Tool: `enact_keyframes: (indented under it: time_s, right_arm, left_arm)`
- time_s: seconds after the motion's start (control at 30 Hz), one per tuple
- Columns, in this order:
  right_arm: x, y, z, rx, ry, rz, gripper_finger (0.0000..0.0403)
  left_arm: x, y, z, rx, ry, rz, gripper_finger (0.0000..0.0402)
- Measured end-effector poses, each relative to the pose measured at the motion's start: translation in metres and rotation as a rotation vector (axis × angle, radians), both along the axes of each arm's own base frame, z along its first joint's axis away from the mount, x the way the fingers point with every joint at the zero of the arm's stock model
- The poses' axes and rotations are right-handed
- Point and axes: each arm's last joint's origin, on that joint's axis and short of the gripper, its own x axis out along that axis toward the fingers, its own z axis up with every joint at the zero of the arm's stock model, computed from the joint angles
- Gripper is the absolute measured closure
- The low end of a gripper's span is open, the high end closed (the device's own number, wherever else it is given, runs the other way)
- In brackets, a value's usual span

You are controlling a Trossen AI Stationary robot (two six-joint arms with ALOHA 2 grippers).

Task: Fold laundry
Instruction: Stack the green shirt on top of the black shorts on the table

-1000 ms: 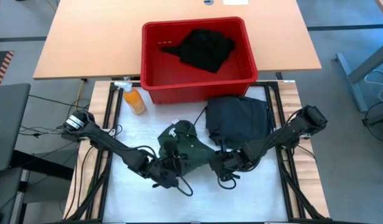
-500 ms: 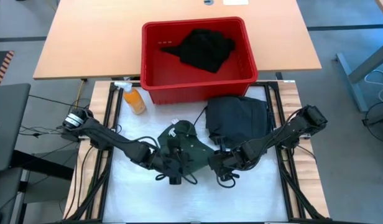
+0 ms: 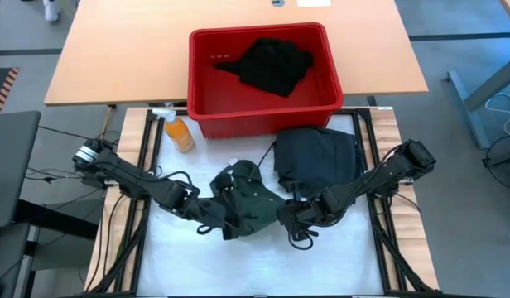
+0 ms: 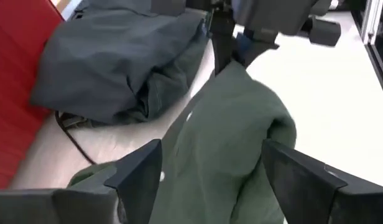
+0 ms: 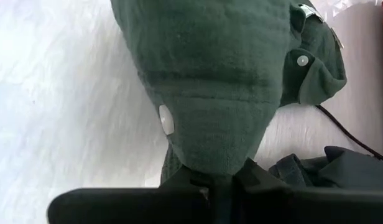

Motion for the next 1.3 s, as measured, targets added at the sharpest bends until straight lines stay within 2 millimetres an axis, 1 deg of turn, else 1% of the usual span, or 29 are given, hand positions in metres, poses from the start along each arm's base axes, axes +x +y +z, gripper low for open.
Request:
enact_keyframes:
  time_s: [0.1, 0.23, 0.37, 0.5, 0.6, 0.73, 0.83, 1.0, 1.13, 1.3]
  right_arm:
    - [0.000, 0.000, 0.000, 0.009, -0.001, -0.009, 0.0373]
    - [0.000, 0.000, 0.000, 0.028, 0.007, -0.003, 0.0373]
    - [0.001, -0.001, 0.000, 0.029, 0.007, -0.006, 0.0372]
    - [0.002, -0.003, 0.000, 0.033, 0.005, -0.011, 0.0373]
    - [0.002, -0.005, 0.000, 0.036, 0.005, -0.015, 0.0373]
    - [0.003, -0.005, 0.000, 0.036, 0.003, -0.016, 0.0374]
    - [0.004, -0.007, 0.000, 0.042, 0.003, -0.021, 0.0373]
    - [0.006, -0.010, 0.000, 0.053, -0.002, -0.026, 0.0373]
    - [0.009, -0.009, 0.002, 0.066, -0.032, -0.025, 0.0373]
    - [0.010, -0.008, 0.007, 0.064, -0.040, -0.018, 0.0373]
  left_arm:
    - [0.006, -0.006, -0.007, -0.003, 0.003, -0.017, 0.0122]
    - [0.009, -0.021, -0.015, -0.005, 0.008, -0.111, 0.0111]
    - [0.007, -0.028, -0.015, 0.033, -0.010, -0.110, 0.0103]
    - [0.008, -0.026, -0.014, 0.031, -0.022, -0.083, 0.0099]
    - [0.018, -0.024, -0.018, 0.016, -0.052, -0.064, 0.0099]
    - [0.033, -0.023, -0.030, -0.006, -0.082, -0.057, 0.0099]
    - [0.038, -0.020, -0.035, 0.000, -0.083, -0.031, 0.0099]
    - [0.041, -0.009, -0.039, -0.045, -0.044, 0.003, 0.0099]
    - [0.043, -0.006, -0.040, -0.075, -0.048, 0.016, 0.0099]
    - [0.049, -0.007, -0.056, -0.114, 0.018, -0.020, 0.0099]
